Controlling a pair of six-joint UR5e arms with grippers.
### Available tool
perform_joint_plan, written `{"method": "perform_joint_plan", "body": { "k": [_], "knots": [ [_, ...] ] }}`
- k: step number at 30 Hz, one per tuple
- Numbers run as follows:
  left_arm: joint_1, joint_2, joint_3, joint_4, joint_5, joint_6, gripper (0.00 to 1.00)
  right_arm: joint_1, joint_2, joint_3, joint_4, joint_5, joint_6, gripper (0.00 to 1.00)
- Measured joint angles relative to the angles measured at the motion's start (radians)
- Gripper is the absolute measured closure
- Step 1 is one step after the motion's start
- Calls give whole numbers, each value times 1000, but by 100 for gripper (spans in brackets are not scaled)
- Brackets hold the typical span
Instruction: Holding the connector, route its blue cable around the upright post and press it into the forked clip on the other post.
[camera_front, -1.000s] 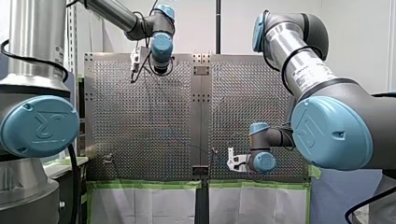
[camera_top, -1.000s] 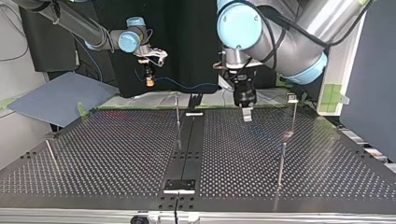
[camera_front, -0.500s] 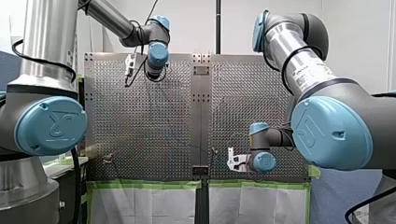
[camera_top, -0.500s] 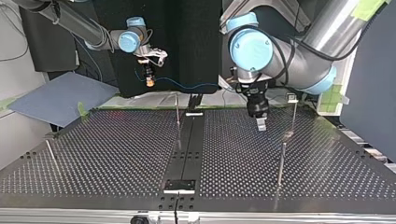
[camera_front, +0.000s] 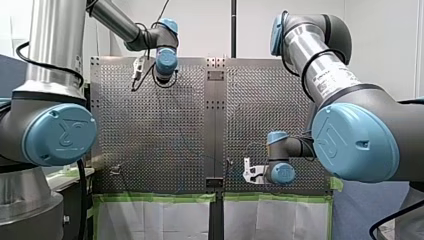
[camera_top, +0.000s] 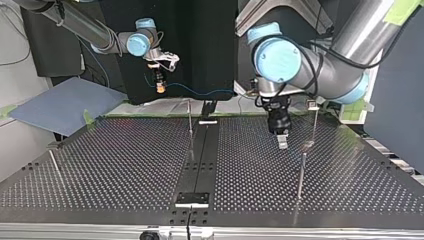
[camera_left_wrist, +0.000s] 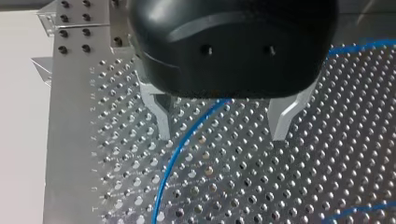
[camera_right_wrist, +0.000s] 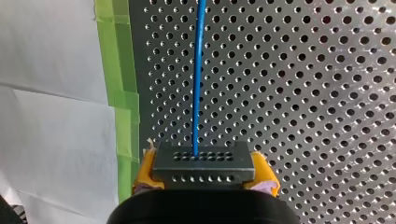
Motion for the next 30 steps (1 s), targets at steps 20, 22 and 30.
{"method": "perform_joint_plan", "body": {
  "k": [20, 22, 30],
  "knots": [
    [5, -92, 70, 17, -9, 100, 0, 0, 0, 0, -6, -1, 2, 100],
    [5, -99, 70, 17, -4, 101, 0, -1, 0, 0, -7, -1, 2, 100],
    [2, -163, 72, 23, 3, 118, 0, -1, 0, 0, -8, -1, 3, 100]
  ]
}}
